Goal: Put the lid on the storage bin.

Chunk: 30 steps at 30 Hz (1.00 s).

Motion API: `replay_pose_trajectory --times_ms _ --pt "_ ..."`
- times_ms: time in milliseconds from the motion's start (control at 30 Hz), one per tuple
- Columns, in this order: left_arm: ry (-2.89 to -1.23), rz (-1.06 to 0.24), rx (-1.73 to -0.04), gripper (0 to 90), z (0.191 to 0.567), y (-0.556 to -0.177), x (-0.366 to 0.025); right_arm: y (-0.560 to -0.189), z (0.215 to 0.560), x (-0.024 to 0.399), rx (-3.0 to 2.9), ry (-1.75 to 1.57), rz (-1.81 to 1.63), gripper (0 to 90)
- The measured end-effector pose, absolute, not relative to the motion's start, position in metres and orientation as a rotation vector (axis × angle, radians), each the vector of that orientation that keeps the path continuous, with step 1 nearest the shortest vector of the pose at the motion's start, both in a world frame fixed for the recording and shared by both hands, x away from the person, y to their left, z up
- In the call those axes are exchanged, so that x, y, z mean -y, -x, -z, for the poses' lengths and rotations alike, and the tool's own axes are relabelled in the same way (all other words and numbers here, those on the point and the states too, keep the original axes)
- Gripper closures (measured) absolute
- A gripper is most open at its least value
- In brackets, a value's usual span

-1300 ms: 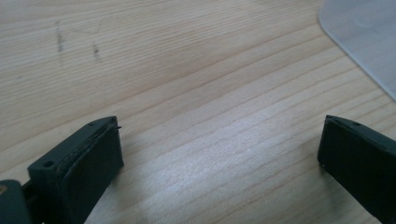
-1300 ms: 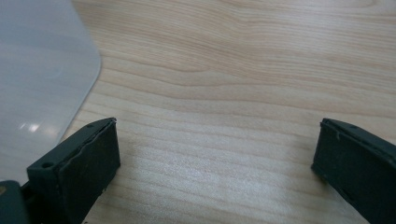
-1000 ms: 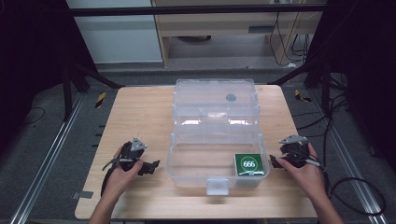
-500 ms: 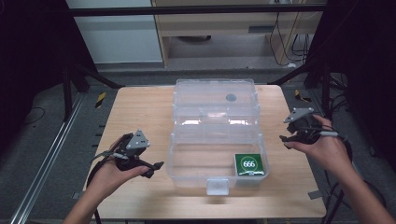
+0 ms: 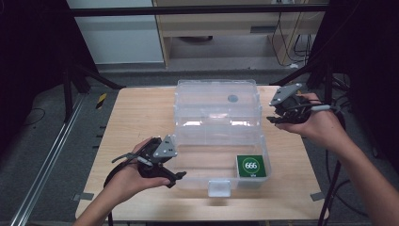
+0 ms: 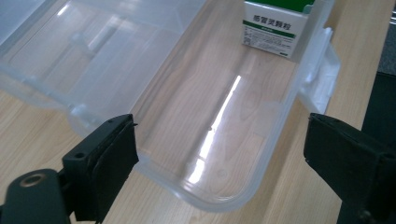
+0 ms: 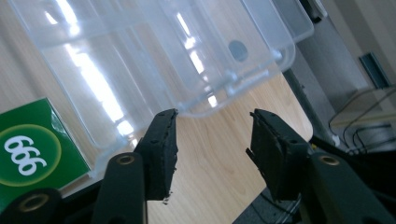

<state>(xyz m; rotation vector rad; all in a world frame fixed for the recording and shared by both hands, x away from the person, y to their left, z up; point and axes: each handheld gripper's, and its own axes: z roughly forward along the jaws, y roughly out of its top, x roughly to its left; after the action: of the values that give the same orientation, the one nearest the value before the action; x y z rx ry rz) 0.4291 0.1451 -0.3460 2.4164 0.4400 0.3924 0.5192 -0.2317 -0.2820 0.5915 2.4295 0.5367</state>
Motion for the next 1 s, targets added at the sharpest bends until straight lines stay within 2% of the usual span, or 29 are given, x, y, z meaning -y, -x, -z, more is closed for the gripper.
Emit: replay_pose_trajectory --times_ms 167,633,1000 --pt "-2.463 -0.344 -0.381 14.6 0.349 -0.427 -0.132 -0.529 0.278 0.209 -2.474 -0.487 -0.533 57.8" --pt "-2.543 -0.254 -0.315 22.7 0.368 -0.437 -0.11 -0.555 0.291 0.158 -2.575 -0.322 -0.462 63.1" --pt "-2.566 -0.223 -0.32 26.8 0.379 -0.436 -0.11 -0.567 0.301 0.15 -2.628 -0.262 -0.372 69.3"
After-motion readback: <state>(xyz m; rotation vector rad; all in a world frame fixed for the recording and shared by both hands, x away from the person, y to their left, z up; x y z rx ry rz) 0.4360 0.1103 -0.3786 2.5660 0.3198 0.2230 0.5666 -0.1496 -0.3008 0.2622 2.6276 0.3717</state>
